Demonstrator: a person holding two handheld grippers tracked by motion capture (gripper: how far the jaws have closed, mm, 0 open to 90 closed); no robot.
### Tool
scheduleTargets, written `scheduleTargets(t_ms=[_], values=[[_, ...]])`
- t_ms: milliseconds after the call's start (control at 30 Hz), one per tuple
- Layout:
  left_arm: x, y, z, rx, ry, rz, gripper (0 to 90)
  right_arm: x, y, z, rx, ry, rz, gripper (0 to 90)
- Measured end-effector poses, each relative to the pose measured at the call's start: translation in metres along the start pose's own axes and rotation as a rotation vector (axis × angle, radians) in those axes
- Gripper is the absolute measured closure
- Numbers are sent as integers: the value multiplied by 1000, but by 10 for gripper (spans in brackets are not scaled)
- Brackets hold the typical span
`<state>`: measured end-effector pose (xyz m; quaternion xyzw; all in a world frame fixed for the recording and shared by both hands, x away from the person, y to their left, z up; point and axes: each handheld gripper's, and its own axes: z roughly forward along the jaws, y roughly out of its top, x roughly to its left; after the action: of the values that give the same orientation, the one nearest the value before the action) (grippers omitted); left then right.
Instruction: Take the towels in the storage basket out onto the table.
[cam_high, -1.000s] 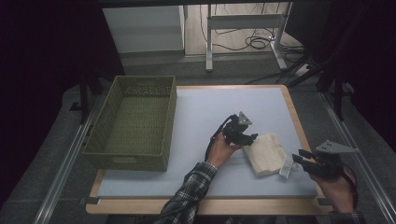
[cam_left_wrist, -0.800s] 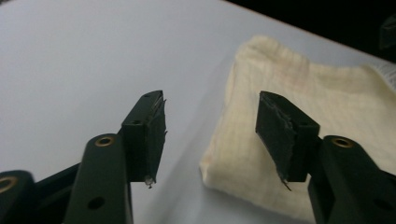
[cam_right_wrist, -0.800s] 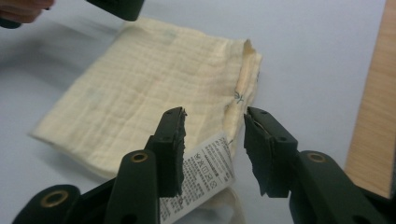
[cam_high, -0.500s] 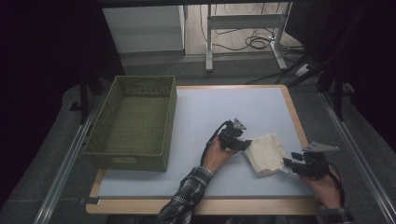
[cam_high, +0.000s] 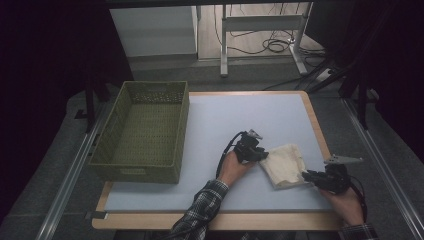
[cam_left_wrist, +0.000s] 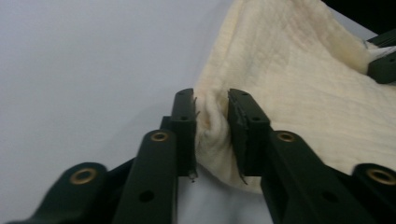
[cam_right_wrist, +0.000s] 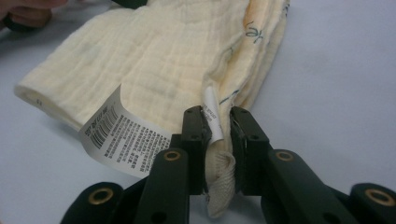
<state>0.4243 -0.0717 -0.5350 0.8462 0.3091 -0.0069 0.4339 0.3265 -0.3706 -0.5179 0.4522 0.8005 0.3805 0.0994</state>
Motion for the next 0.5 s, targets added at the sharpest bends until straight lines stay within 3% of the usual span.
scheduleTargets(t_ms=[100, 233, 500], values=[[-1, 0, 0, -5, 4, 16, 812, 0, 0, 0, 2, 11, 20, 817], [-3, 1, -6, -31, 39, 45, 837, 6, 5, -2, 19, 2, -11, 826], [1, 8, -32, -68, 82, 61, 831, 22, 16, -6, -26, 39, -52, 823]])
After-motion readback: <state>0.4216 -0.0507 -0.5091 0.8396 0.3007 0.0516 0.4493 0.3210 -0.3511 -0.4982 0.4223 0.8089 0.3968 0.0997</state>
